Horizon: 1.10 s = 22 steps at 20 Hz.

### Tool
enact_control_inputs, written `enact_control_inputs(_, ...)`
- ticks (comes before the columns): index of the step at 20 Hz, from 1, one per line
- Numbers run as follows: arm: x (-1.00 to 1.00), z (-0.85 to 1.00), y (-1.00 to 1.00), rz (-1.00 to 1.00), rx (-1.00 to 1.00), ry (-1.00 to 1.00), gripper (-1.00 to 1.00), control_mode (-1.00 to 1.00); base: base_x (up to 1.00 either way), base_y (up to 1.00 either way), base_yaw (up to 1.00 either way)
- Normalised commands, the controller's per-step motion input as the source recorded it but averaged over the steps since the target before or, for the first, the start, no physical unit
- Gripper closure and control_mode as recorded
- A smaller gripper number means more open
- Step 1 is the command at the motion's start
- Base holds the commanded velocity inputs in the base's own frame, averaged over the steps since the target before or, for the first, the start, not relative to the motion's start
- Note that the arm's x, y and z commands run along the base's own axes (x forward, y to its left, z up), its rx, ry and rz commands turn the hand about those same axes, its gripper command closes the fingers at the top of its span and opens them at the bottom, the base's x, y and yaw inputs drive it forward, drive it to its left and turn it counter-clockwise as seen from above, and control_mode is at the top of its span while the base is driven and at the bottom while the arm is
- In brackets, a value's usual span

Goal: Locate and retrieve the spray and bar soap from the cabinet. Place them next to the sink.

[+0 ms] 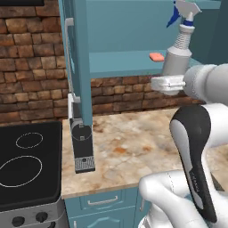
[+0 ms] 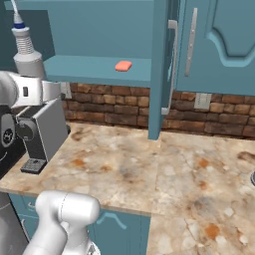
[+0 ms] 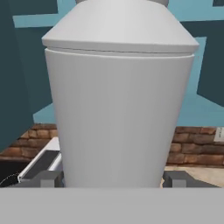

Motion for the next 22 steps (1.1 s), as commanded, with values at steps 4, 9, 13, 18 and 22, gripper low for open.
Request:
enact_control_inputs(4, -1.0, -0.06, -0.04, 0.0, 0.0, -0.1, 1.0, -1.0, 0.0, 0.0, 0.0)
enact_control_inputs(9, -0.8, -0.07, -0.06, 0.0, -0.05, -0.02, 1.0, -1.0, 0.0, 0.0, 0.0)
enact_control_inputs(13, -0.88, -0.21, -0.1, -0.02, -0.06, 0.0, 1.0, -1.0, 0.0, 0.0, 0.0)
enact_control_inputs(18, -0.75, -0.31, -0.09, -0.02, -0.07, 0.01, 1.0, -1.0, 0.0, 0.0, 0.0)
enact_control_inputs(22, -0.55, -0.36, -0.03, -0.01, -0.04, 0.01, 1.0, -1.0, 0.0, 0.0, 0.0)
